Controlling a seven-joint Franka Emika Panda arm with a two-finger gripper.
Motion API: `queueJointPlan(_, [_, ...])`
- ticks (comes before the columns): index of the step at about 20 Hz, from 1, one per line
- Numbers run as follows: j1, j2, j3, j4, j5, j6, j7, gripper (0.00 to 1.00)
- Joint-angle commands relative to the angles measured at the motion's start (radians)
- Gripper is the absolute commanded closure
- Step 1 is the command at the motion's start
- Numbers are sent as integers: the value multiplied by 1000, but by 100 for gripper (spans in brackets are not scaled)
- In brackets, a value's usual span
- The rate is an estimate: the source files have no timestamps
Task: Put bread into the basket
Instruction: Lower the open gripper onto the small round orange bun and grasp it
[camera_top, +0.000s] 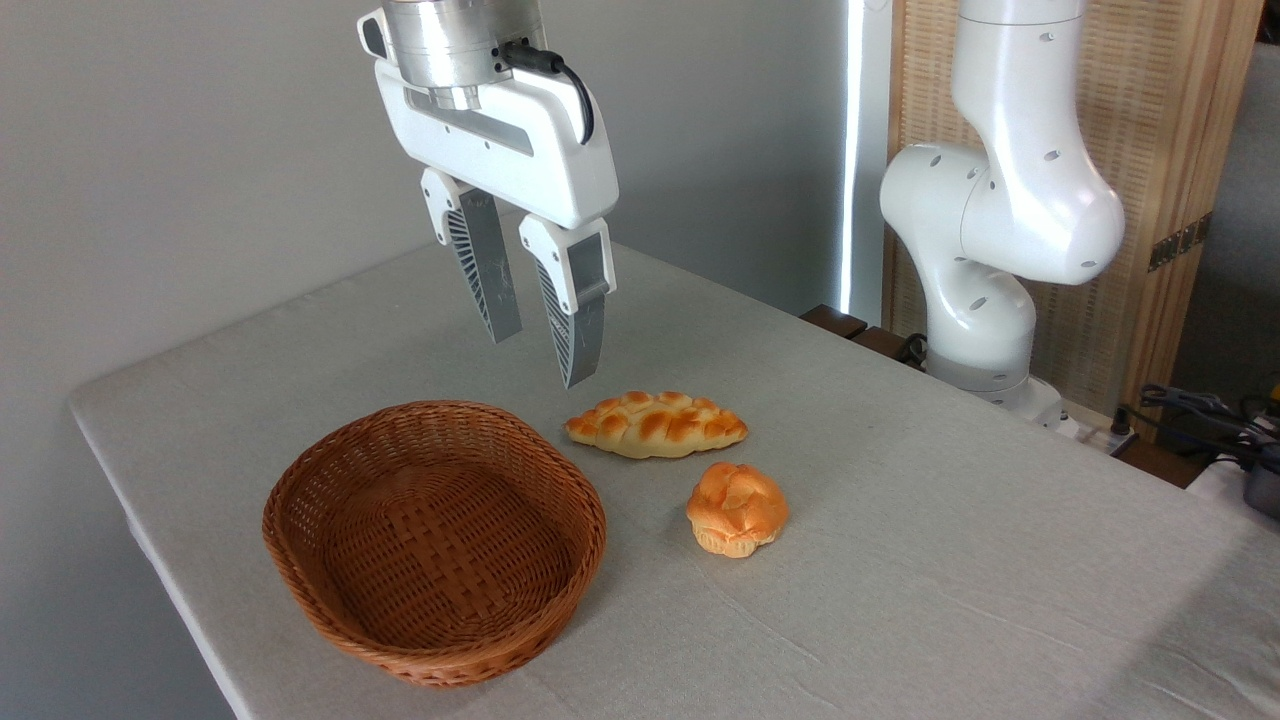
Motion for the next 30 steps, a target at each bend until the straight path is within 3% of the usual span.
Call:
queueJointPlan(1, [0,-2,-3,-11,0,14,11,0])
queueJointPlan(10, [-1,-29,-15,-51,0,29,13,0])
queueJointPlan(13, [-1,-176,-14,-311,12,192,49,0])
queueJointPlan(16, [-3,-264,0,-492,16,210,147,0])
queueJointPlan(17, [-3,-273,14,-563,21,244,155,0])
queueJointPlan(19, [-12,-272,14,-695,80,379,155,0])
queueJointPlan(21, [-10,-267,14,-761,122,450,155,0])
queueJointPlan(24, [-10,-267,18,-784,170,450,158,0])
queueJointPlan(26, [-12,-267,20,-789,173,451,158,0])
queueJointPlan(27, [-12,-266,20,-789,173,451,158,11])
queueJointPlan(28, [-12,-264,20,-789,173,450,158,42])
queueJointPlan(30, [-10,-264,20,-789,173,450,160,65])
